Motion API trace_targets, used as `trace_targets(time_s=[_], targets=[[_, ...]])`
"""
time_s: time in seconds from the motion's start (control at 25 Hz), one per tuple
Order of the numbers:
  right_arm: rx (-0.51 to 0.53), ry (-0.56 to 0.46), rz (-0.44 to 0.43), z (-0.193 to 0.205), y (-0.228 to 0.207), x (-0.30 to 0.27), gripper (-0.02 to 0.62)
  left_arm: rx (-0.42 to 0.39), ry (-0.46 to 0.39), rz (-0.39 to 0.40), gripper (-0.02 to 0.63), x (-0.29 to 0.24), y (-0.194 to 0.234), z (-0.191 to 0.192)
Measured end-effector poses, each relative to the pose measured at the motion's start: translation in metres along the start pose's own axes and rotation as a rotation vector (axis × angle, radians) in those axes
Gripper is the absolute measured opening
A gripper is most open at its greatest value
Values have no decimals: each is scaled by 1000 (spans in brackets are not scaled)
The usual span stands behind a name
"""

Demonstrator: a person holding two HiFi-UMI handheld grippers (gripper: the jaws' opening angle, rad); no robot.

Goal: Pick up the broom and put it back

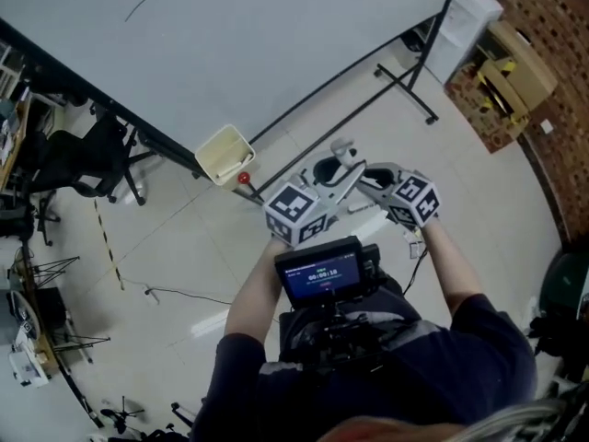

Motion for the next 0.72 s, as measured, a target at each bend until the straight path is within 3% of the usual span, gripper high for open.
trace_targets(time_s=[0.16, 0.32, 0.52, 0.72], targets=[[-34, 20, -95, 0, -34, -17, 110, 25, 45, -97, 101, -26, 32, 10], [-42, 44, -182, -2, -97, -38, 110, 43, 55, -182, 103, -77, 81, 19], [-47, 80, -280, 22, -79, -52, 110, 42, 105, -264, 104, -68, 74, 43], [-36, 147, -339, 11, -100, -97, 109, 65, 109, -290, 111, -69, 126, 48]])
Point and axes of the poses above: the fingertips, and each gripper's own axes: x backward along the fingers, y to its left, z out of its underside, the point moved 1 cm from there along x, backward along the fingers, and after that the axes turned 13 degrees about -z, right-handed, at the moved point
